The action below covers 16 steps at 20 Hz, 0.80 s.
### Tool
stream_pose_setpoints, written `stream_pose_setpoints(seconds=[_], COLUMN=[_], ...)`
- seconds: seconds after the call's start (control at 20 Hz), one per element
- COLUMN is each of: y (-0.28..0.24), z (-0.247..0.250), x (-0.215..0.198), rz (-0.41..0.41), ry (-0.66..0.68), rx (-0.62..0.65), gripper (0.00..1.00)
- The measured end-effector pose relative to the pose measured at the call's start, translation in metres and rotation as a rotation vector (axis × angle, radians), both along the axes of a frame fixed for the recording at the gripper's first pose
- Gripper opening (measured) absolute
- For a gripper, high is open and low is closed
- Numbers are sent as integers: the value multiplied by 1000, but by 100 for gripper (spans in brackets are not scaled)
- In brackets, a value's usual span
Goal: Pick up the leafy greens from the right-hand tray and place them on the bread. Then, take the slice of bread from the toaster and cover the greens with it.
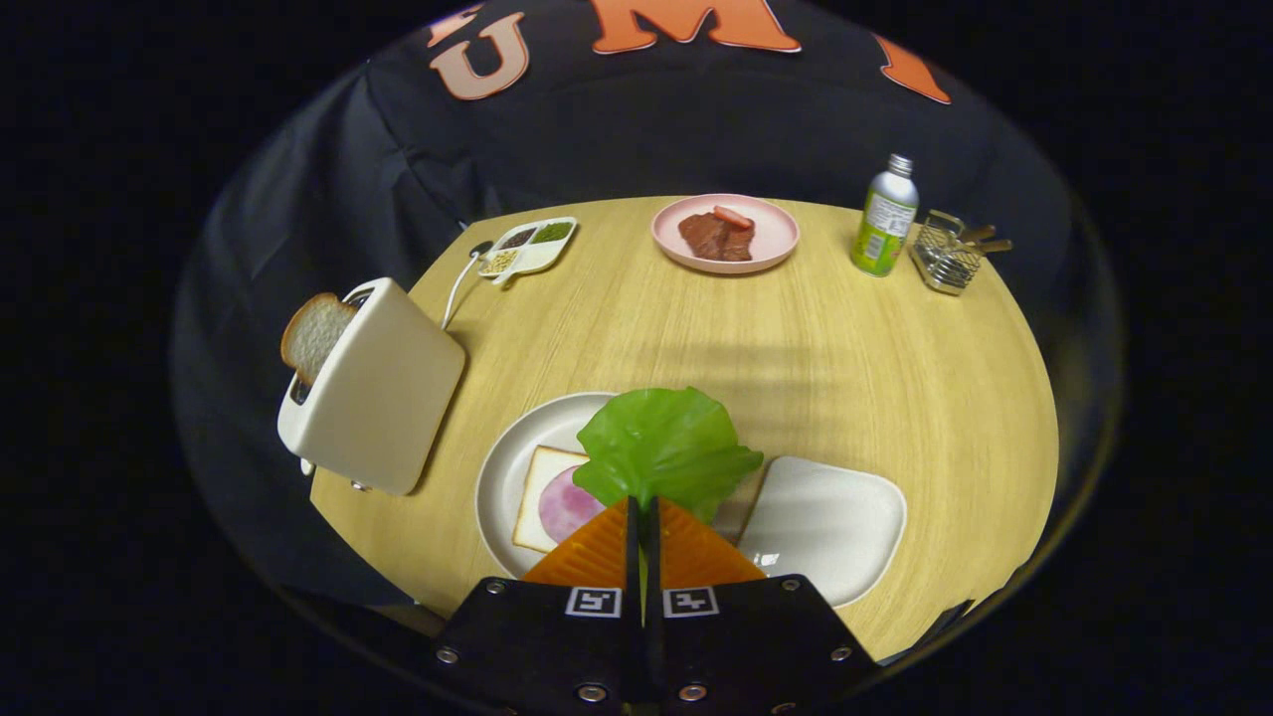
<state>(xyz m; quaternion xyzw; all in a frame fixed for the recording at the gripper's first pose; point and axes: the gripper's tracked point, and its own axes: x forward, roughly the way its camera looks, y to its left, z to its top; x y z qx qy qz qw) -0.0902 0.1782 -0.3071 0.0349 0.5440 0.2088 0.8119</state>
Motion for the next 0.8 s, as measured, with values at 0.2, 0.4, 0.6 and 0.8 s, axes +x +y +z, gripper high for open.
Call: stream_pose_setpoints(seconds=[0.2,0.4,0.6,0.8], y=[35,47,52,43], z=[-6,-34,-46,-45], x=[-7,-18,-18,-11], rz=[56,84,87,65], ry=[33,113,141,121], rx=[42,27,17,-22], gripper=[1,2,5,21])
